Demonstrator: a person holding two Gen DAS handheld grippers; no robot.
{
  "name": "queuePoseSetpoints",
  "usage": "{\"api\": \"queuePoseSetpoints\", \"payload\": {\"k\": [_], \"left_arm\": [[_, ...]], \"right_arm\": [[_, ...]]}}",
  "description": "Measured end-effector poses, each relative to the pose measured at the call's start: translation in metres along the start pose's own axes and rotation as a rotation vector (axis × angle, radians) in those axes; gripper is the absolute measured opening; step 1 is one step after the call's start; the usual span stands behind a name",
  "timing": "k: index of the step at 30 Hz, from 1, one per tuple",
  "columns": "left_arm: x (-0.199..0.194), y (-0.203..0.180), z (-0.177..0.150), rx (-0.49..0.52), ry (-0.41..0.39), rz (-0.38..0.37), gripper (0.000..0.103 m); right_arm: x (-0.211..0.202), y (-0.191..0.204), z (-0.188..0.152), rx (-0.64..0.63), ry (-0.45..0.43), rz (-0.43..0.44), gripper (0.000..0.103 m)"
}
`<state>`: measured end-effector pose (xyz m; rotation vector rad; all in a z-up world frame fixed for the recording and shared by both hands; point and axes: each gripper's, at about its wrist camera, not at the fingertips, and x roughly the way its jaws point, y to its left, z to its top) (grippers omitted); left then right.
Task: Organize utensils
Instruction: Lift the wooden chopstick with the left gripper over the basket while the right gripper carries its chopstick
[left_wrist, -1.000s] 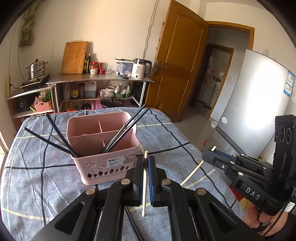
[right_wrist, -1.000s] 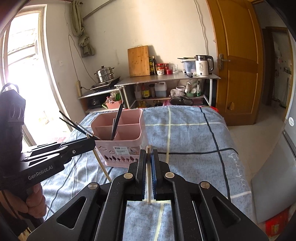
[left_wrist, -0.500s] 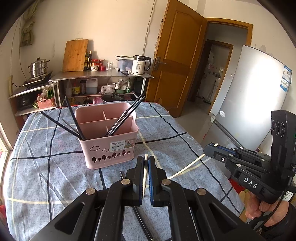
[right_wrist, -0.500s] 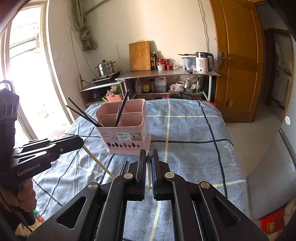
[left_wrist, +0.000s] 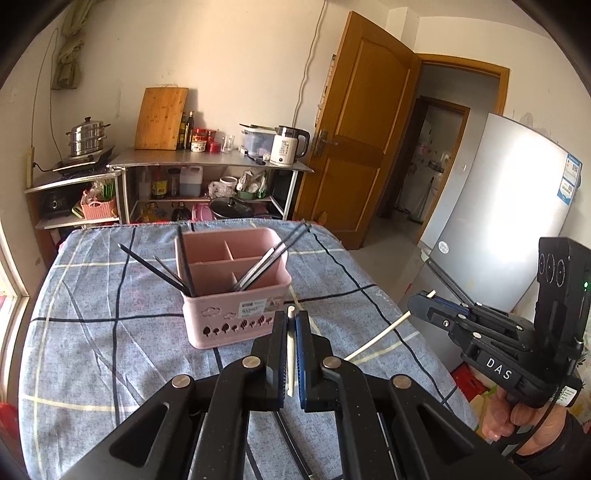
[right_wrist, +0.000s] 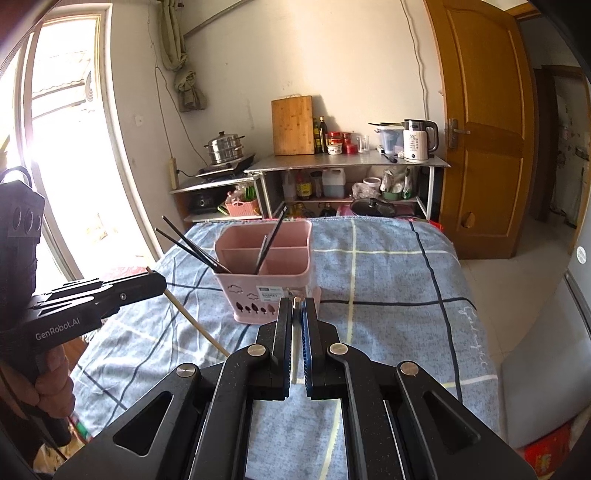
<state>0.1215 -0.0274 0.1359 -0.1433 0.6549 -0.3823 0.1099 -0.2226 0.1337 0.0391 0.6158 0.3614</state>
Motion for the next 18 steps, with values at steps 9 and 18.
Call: {"api": "queuePoseSetpoints", "payload": {"k": [9,18], "left_arm": [[-0.023,0.021,0.048,-0.001,-0.080,0.033,0.004],[-0.028,0.044,0.098,-0.007,-0.145,0.079,0.004]], "right_arm": [[0.003,0.019,0.032,-0.012,-0.066,0.056,0.005],[0.016,0.040,0.073,-0.028,-0.138,0.087,0.005]]}}
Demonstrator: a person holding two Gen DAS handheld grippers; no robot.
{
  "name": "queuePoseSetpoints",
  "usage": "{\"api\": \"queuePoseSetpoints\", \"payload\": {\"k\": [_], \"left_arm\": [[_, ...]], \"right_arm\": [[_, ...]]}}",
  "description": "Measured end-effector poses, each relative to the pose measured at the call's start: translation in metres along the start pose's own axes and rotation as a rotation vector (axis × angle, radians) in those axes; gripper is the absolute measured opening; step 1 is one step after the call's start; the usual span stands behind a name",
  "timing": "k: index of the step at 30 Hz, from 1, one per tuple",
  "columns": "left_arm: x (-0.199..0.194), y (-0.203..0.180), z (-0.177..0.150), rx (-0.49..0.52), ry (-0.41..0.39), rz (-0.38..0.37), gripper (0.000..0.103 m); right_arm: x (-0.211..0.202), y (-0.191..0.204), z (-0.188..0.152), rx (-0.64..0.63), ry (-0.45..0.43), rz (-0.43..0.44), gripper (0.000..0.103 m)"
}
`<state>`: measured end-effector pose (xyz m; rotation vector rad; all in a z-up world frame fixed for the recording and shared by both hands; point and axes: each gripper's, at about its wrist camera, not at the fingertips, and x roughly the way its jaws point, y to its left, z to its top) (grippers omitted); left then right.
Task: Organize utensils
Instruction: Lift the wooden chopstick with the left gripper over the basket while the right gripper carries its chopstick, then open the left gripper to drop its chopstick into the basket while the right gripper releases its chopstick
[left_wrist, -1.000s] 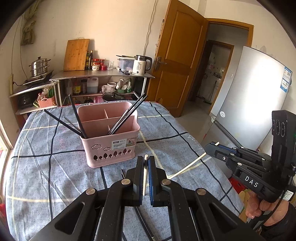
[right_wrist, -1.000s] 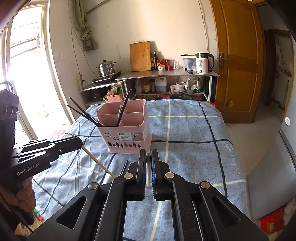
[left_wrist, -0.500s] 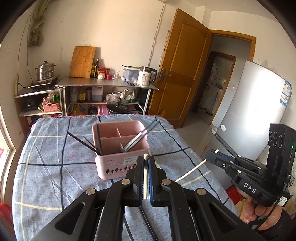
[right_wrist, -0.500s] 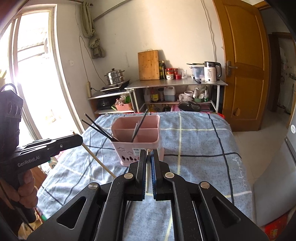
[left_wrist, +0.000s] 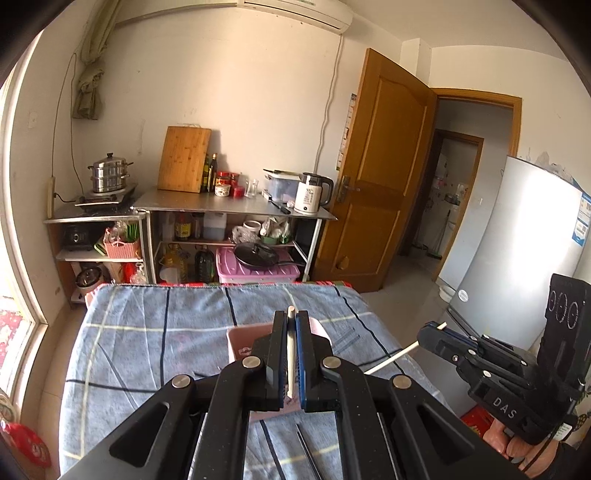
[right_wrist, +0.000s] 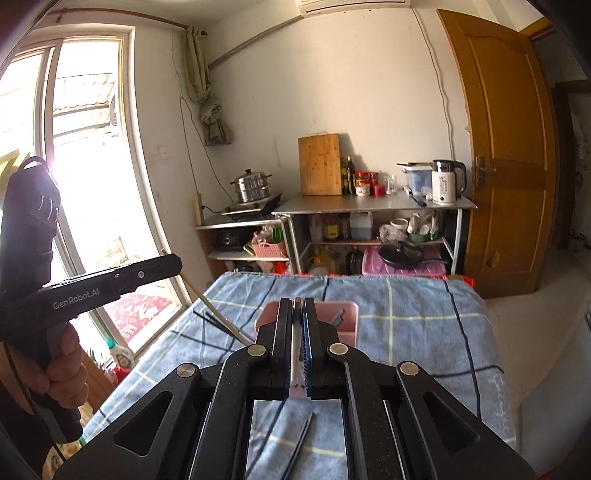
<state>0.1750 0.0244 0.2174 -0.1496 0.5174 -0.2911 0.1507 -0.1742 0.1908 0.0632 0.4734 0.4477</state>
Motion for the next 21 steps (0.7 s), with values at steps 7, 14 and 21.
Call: {"api": "queuePoseSetpoints", "payload": {"k": [7,14,21], "left_arm": [[0.021,0.011,0.017,0.021,-0.008,0.037,0.004],[0.051,0.030,0.012,0.005,0.032,0.049,0.004],[0.080,0.047,-0.002,-0.020,0.093,0.043,0.004]], "right_arm": [[0.020,0.006,0.019,-0.009,-0.037,0.011,0.005],[0.052,0.003,0.013,-0.004,-0.005,0.003,0.005],[0.084,0.001,-0.004,0.000,0.059,-0.006,0.005]]}}
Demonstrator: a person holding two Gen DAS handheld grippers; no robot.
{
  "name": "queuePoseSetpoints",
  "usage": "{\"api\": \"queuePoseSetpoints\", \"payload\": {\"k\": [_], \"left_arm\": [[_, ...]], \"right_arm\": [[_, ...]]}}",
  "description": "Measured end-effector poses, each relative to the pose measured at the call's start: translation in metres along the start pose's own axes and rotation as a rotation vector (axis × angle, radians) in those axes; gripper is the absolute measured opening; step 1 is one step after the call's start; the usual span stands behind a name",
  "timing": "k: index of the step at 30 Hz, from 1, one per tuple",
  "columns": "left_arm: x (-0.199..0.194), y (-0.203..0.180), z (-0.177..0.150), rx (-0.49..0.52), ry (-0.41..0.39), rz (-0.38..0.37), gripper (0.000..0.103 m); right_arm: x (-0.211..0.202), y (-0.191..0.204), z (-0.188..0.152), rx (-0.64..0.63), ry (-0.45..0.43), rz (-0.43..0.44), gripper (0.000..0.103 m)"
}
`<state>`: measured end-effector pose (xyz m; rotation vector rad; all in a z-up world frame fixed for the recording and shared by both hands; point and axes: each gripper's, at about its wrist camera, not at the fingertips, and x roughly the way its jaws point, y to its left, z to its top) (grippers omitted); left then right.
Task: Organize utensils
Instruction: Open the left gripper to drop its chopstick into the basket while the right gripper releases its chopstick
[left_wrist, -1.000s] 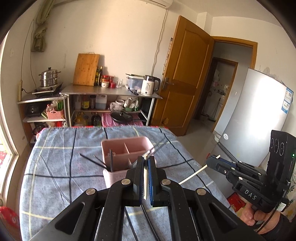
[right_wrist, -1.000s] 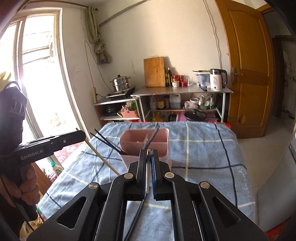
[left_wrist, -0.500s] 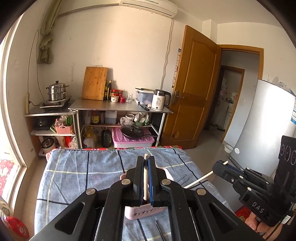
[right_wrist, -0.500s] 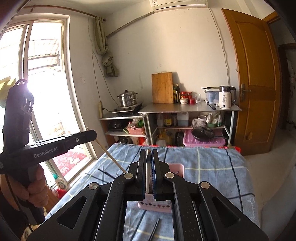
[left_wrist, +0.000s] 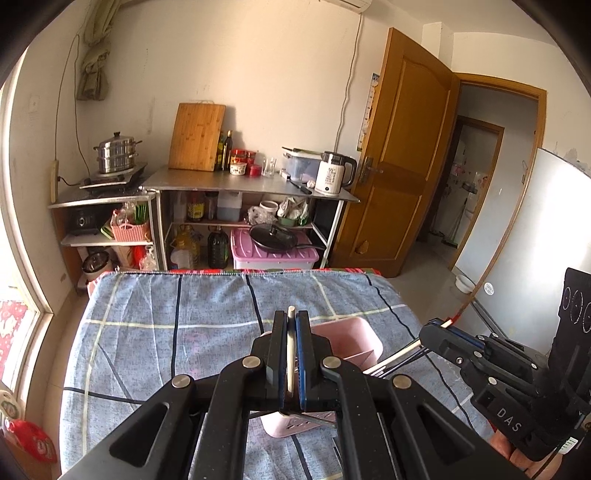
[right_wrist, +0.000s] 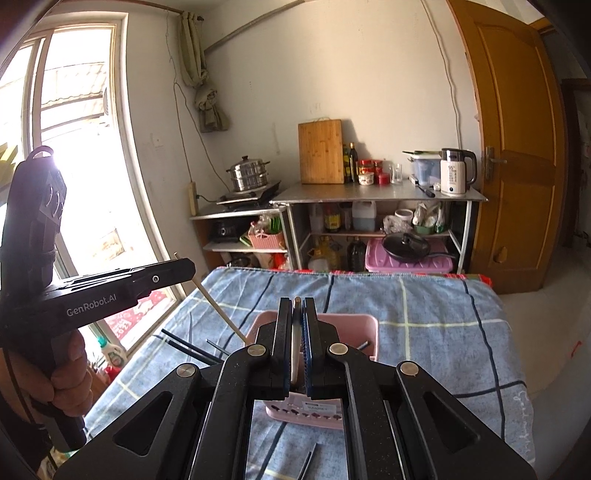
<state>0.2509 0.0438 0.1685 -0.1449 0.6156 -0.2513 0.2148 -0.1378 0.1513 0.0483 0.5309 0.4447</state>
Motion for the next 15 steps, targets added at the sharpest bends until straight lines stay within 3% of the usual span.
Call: {"api": "queuePoseSetpoints", "payload": {"k": [9,15], "left_arm": [[0.030,0.012,-0.018,-0.023,0.077,-0.008,0.004],[0.035,0.017,-0.023,-0.035,0.077,-0.012,0.005]], "right_arm": [[0.025,-0.005,-0.013,0.000,0.064,0.000,0.005],[0.026,-0.005,-0.010,-0.008,0.073,0.003,0.005]]}}
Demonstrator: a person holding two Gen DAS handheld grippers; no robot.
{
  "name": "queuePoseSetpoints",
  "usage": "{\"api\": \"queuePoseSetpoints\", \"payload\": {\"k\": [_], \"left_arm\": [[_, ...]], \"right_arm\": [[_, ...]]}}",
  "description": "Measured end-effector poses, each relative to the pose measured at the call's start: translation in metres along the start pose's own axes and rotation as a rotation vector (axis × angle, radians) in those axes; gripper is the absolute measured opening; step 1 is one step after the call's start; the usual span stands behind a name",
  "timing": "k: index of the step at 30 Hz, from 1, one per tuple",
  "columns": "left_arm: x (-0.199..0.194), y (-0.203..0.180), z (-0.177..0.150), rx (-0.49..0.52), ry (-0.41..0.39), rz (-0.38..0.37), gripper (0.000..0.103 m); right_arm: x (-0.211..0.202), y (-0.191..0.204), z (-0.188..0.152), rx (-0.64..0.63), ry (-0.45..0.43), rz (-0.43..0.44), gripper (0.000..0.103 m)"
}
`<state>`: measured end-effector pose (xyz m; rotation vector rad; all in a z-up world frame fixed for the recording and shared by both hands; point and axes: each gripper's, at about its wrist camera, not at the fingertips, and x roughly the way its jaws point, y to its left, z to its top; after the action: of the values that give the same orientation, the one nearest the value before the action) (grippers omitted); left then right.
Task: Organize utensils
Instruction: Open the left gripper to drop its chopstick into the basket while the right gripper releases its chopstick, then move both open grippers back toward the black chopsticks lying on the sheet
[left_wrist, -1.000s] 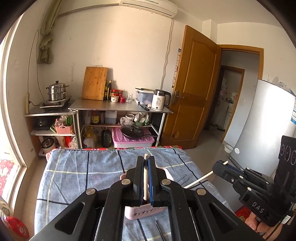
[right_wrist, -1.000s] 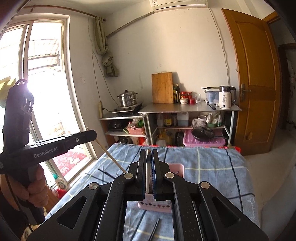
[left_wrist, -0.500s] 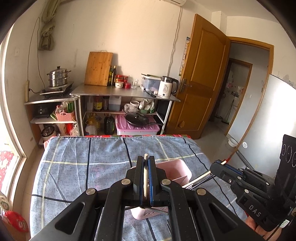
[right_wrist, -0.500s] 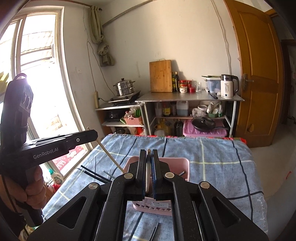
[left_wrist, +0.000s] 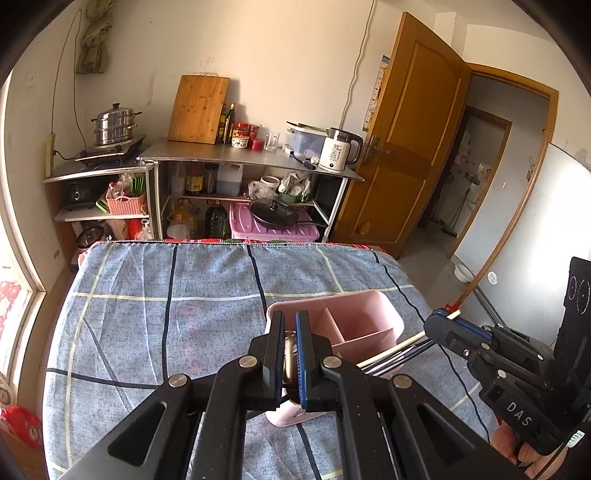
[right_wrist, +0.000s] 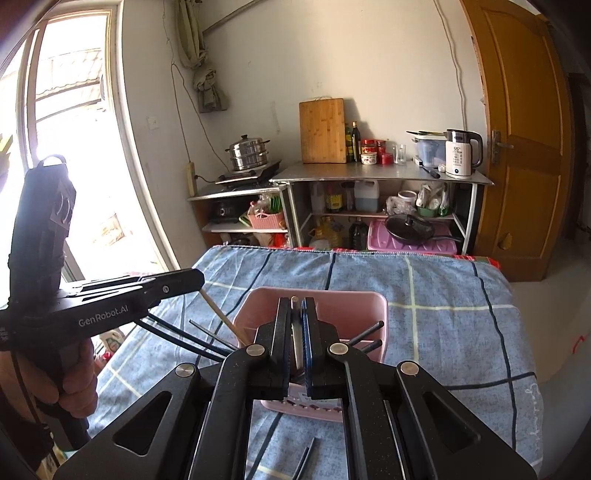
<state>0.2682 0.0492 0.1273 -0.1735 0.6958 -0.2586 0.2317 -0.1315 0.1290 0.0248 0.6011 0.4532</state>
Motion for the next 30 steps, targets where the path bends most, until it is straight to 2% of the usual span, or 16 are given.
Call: {"api": "queuePoseSetpoints", "payload": {"k": [4,7,16,23,30], "left_arm": [[-0.007,-0.003,0.000,0.019,-0.021,0.009,0.011],[-0.016,-0.004,0.001,0.021,-0.048,0.017,0.011],[-0.060,-0.008,-0.005,0.021,-0.138,0.046,0.011],[-0.092,-0.014,-0.037,0.024,-0.168,0.056,0.011],[-0.103,-0.022,-0.087,0.004,-0.123,0.038,0.011]], "right_arm": [[0.001,0.002,-0.002,-0.012,0.010,-0.004,0.006],[-0.007,0.003,-0.003,-0.010,-0.003,-0.007,0.010],[-0.038,-0.003,-0.004,0.007,-0.050,-0.017,0.010],[-0.066,-0.009,-0.029,0.033,-0.047,-0.018,0.010],[-0.087,-0.015,-0.072,0.061,-0.007,-0.032,0.010]]}}
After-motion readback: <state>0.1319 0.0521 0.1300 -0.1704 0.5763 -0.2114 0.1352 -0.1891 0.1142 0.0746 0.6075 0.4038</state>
